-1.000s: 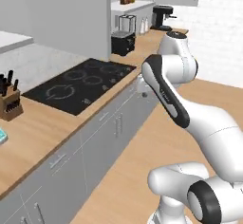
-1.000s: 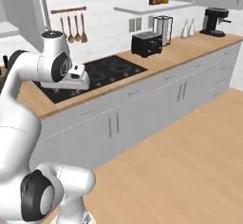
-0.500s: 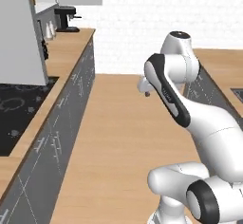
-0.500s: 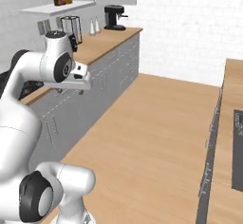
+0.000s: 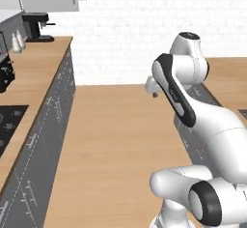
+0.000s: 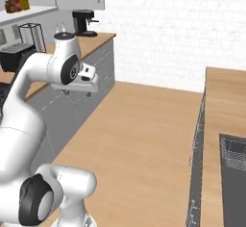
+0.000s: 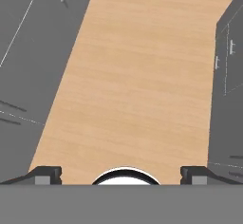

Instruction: Gather all objects into one cabinet and sort the glasses and bowls to opposite sides.

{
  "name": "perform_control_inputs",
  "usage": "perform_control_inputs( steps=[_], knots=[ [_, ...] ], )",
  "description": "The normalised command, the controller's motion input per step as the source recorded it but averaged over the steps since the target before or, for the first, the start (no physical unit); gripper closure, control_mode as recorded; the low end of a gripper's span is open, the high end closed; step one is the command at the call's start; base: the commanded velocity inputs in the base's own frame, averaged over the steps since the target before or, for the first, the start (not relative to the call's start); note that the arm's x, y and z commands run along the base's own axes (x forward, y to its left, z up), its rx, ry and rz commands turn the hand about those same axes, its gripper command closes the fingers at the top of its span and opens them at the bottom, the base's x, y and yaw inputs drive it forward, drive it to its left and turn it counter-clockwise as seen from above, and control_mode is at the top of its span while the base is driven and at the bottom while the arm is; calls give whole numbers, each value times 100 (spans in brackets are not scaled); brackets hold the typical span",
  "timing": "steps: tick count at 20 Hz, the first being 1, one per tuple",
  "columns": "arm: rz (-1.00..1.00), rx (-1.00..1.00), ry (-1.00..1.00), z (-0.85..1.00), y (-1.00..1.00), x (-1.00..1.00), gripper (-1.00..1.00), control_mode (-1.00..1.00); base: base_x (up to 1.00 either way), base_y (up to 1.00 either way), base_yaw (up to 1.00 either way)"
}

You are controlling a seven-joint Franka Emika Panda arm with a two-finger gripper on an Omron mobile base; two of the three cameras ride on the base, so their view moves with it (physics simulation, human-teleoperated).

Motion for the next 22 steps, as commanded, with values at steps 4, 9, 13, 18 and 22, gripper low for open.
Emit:
perform_control_inputs(
  steps=[4,9,13,18,22],
  knots=[
    [0,0,0,0,0,0,-100,100,100,-2,-13],
    [0,0,0,0,0,0,-100,100,100,0,-9],
    [0,0,0,0,0,0,-100,100,100,0,-3],
    [0,0,0,0,0,0,-100,100,100,4,0],
    [0,0,0,0,0,0,-100,100,100,7,0]
  ],
)
